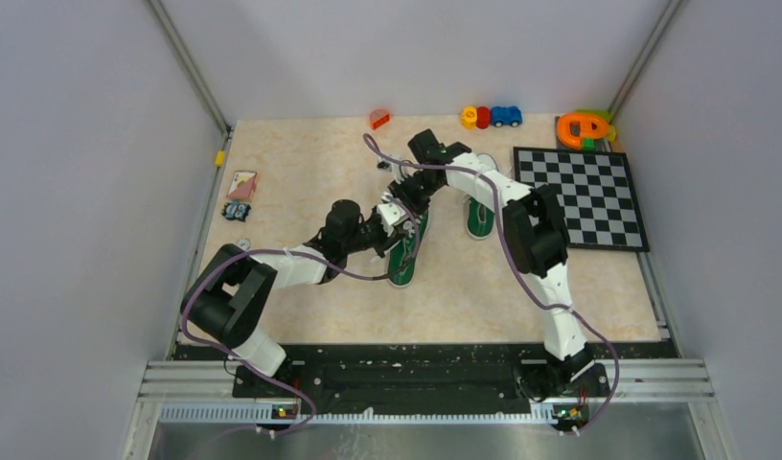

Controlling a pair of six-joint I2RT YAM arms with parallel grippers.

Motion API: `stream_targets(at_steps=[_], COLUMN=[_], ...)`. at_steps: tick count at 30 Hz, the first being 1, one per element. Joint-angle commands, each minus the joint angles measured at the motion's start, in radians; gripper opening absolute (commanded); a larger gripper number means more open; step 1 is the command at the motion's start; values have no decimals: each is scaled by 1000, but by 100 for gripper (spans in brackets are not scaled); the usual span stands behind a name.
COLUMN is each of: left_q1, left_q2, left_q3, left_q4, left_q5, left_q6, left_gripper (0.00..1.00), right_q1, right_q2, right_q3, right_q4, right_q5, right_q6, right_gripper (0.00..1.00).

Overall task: Tie the shoes
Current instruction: Wrap the shoelace around the shoelace.

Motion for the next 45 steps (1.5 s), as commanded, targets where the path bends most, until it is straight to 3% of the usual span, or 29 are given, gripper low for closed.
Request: stream_targets(at_steps=[1,7,14,20,25,35,41,45], left_q1=[0,-1,0,0,19,24,24,24], left_q2=[-46,-47,-60,-61,-59,-60,-48,-46], left_q3=[-8,-6,6,22,90,157,169,169], left_q4=[34,29,-19,-53,-193,-325,-343,-343], left_q5=[24,26,26,13,-12,49,66,71], left_q6=[2,2,20,12,6,89,106,109], left_gripper=[0,0,0,0,0,0,0,0], right_q1=[-4,-52,-141,-157,-158,-159,-161,-160], right_q2=[-46,-145,-350,-473,-563,-592,-605,-626], right_q3=[48,-87,-477,-715,-915,-1071,-1090,-1103], right_q4=[55,261,705,906,1095,1398,1437,1439], right_q5=[-2,-28,-117,-59,-20,48,105,128], right_q6=[37,189,443,538,631,802,833,838], right_gripper=[2,2,0,1,4,12,18,18])
